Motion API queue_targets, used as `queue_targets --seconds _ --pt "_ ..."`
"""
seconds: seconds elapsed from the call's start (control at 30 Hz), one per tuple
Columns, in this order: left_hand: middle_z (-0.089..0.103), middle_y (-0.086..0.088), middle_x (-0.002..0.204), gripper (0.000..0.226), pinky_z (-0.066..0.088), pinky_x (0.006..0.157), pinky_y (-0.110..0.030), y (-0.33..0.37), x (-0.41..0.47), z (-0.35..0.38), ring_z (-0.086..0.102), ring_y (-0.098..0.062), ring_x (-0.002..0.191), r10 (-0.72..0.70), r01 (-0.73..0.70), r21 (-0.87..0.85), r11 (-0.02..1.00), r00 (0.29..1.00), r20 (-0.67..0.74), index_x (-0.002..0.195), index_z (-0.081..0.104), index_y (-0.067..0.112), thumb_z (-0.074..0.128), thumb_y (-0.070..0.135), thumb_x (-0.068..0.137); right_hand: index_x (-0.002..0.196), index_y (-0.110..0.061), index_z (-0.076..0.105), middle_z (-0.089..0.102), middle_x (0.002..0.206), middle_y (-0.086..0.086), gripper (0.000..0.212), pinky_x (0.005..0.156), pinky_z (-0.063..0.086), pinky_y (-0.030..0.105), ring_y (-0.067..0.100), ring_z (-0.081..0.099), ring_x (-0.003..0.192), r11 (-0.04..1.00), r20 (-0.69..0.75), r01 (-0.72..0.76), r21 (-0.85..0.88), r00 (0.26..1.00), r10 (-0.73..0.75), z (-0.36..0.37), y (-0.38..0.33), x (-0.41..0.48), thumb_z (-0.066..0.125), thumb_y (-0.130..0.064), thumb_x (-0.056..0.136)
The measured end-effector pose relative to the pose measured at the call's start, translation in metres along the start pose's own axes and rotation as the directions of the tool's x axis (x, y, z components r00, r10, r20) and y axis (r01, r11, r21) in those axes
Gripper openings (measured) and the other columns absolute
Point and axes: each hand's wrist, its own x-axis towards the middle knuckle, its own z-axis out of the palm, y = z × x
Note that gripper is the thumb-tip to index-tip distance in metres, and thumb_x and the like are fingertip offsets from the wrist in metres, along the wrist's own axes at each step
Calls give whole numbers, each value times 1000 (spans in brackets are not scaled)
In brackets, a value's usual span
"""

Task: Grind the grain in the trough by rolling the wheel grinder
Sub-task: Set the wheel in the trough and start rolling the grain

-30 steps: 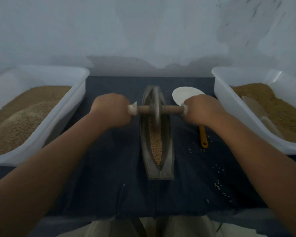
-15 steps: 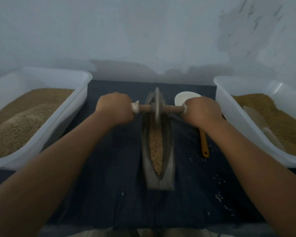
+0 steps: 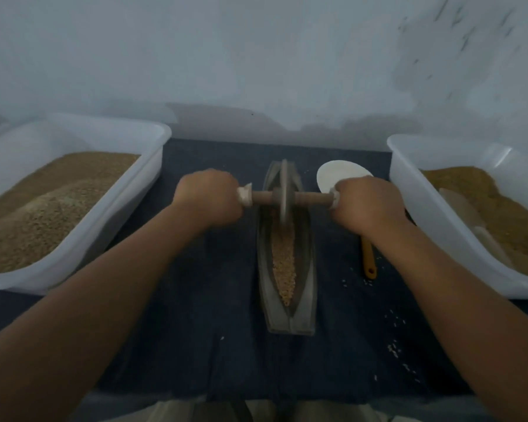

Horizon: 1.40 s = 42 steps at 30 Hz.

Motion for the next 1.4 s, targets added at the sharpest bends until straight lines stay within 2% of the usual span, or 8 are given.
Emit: queue_targets --seconds 0.1,0.33,0.67,0.87,0.93,1.1,1.27,1.4 --pt "62 4 78 32 51 67 -35 1 17 -3 60 -22 69 -4 5 -33 999 1000 23 77 62 23 59 53 87 69 -24 57 59 67 -4 29 56 45 32 15 50 59 1000 -49 1 -15 999 -2 -3 -3 13 53 -41 93" --pt "53 12 58 36 29 46 -24 -19 -84 -2 49 -5 52 224 -222 -67 973 974 28 65 55 31 41 63 70 73 -34 62 66 65 -10 24 49 42 27 8 61 55 963 418 197 181 871 -257 -39 16 -60 48 -54 70" --pt "60 5 73 26 45 61 -32 11 12 -15 58 -19 65 18 -18 41 999 1000 0 72 59 24 64 48 81 74 -30 57 60 73 -8 29 54 39 29 13 53 63 999 15 -26 29 1000 25 8 4 8 52 -46 97" --pt "56 10 65 24 37 53 -28 -6 -51 -14 54 -10 59 200 -202 19 979 978 65 67 57 29 58 51 75 71 -30 64 66 66 -6 19 51 44 29 9 63 57 972 421 118 205 886 -196 -15 17 -42 57 -47 77" --pt "52 12 57 30 28 47 -24 -12 -75 -11 48 -5 51 240 -240 7 971 970 35 62 54 29 51 58 70 80 -43 63 67 70 -22 28 48 42 27 3 64 57 954 455 166 250 849 -267 -24 22 -65 46 -58 64" --pt "59 10 66 30 38 53 -27 -4 -38 -3 56 -13 59 97 -96 -10 995 993 72 67 59 26 54 55 72 66 -30 57 59 63 -7 25 52 43 30 11 57 58 995 142 90 35 985 -95 -8 7 -31 57 -48 83" --pt "62 5 81 29 48 69 -35 2 19 -5 60 -24 75 -8 15 -72 997 995 96 84 66 23 61 51 81 64 -24 55 56 63 -4 26 52 37 28 16 51 56 999 -48 51 -12 998 -51 -14 -7 14 63 -32 88" --pt "62 8 71 27 44 57 -29 -10 -22 -3 61 -14 66 129 -112 -108 988 977 169 74 65 25 59 51 77 72 -27 61 64 72 -3 19 57 47 32 13 61 64 989 341 127 81 929 -147 -29 3 -13 62 -38 88"
